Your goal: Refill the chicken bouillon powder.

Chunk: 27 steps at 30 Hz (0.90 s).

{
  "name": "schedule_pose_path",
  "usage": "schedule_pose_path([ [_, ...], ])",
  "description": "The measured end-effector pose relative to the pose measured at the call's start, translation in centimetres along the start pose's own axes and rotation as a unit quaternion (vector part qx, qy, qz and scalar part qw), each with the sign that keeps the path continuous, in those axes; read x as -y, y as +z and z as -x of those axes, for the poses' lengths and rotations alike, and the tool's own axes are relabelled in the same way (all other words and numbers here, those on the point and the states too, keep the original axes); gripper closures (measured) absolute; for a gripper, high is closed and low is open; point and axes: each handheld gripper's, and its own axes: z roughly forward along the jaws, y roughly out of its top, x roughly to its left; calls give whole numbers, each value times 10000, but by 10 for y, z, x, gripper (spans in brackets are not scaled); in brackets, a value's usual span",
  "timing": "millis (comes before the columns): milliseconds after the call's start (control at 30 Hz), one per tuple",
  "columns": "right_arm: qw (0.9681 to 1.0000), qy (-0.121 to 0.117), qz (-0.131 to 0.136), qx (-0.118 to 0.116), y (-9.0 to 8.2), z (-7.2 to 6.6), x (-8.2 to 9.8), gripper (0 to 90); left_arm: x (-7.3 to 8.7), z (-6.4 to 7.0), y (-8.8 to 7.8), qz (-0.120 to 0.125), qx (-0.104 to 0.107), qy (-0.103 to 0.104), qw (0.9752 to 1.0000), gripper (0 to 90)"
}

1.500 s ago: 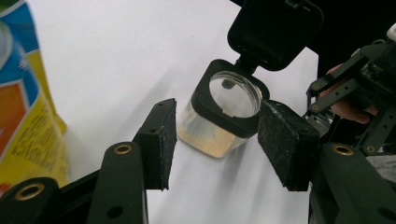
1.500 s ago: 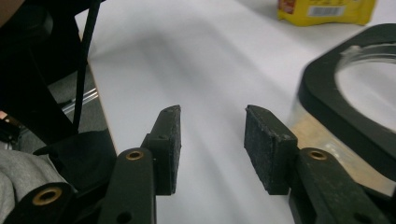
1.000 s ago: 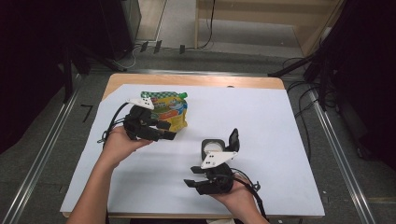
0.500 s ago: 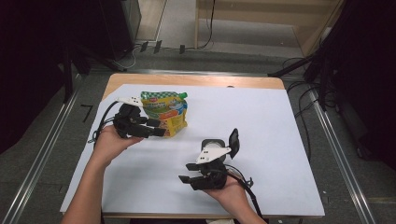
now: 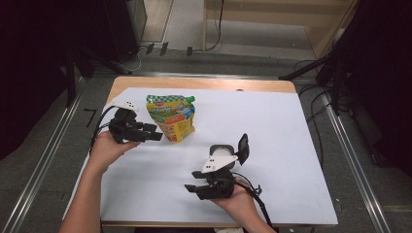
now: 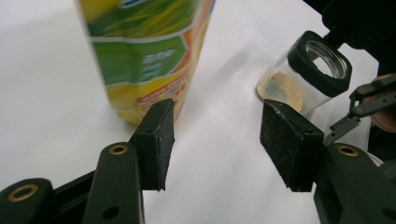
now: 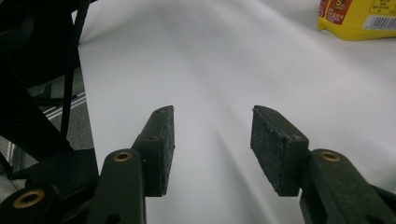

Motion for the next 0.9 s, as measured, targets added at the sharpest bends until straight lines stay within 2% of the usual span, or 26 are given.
schedule_pose_path([
  [67, 10000, -13, -16, -5, 1, -1, 1, 514, 2, -4, -2, -35, -73, -33, 10000, 459],
  [167, 10000, -34, -23, -26, 3, -1, 2, 514, 2, -12, -6, 57, -109, -117, 9999, 460],
  [233, 10000, -44, -24, -29, 3, -1, 2, 514, 1, -17, -9, 49, -229, -149, 9996, 459],
  [367, 10000, 0, -45, -27, 3, 0, 3, 514, -4, -22, -10, 196, -314, -105, 9993, 437],
  [467, 10000, 26, -17, -29, 3, 1, 3, 513, -10, -22, -8, 178, -381, 52, 9991, 428],
  [733, 10000, 50, 3, -13, 3, 2, 0, 511, -28, -22, 4, 156, -236, 222, 9994, 440],
  [833, 10000, 45, -7, -10, 0, 4, -2, 509, -35, -21, 7, 84, -106, 217, 9997, 452],
  [900, 10000, 66, 14, -7, -1, 6, -6, 516, -39, -20, 10, 48, -110, 274, 9996, 467],
])
